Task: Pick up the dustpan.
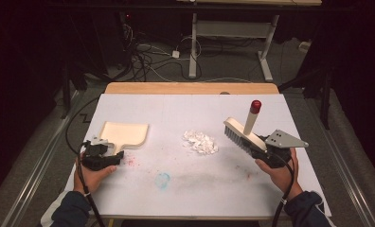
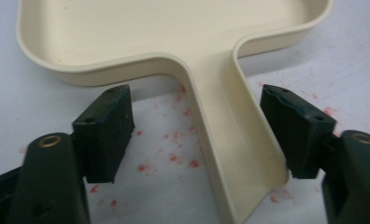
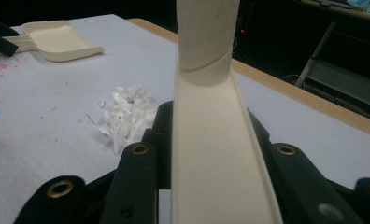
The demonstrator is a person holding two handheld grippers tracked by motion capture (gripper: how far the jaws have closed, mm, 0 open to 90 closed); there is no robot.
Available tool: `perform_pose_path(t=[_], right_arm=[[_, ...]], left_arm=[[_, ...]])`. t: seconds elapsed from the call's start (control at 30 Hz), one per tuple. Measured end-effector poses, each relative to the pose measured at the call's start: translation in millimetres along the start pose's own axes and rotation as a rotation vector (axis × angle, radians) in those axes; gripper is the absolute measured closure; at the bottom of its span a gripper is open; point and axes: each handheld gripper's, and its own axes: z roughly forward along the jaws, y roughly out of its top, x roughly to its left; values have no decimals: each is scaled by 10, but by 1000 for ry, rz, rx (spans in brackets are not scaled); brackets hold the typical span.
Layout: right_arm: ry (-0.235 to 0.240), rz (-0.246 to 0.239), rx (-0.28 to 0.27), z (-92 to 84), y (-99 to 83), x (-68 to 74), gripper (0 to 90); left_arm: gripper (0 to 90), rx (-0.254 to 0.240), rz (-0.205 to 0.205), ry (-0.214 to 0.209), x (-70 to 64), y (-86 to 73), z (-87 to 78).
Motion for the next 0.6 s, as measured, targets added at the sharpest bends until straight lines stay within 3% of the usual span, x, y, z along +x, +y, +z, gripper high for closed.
perform_pose_path(t=[0.13,0.43,0.6], right_arm=[[4,1,-8,-15,2,12,677],[12,-2,3,-2,-13,10,677],[13,-3,3,2,-14,14,677]], left_arm=[[335,0,-2,11,7,20,11],[537,-11,-11,8,50,26,13],[629,-3,7,11,60,49,17]])
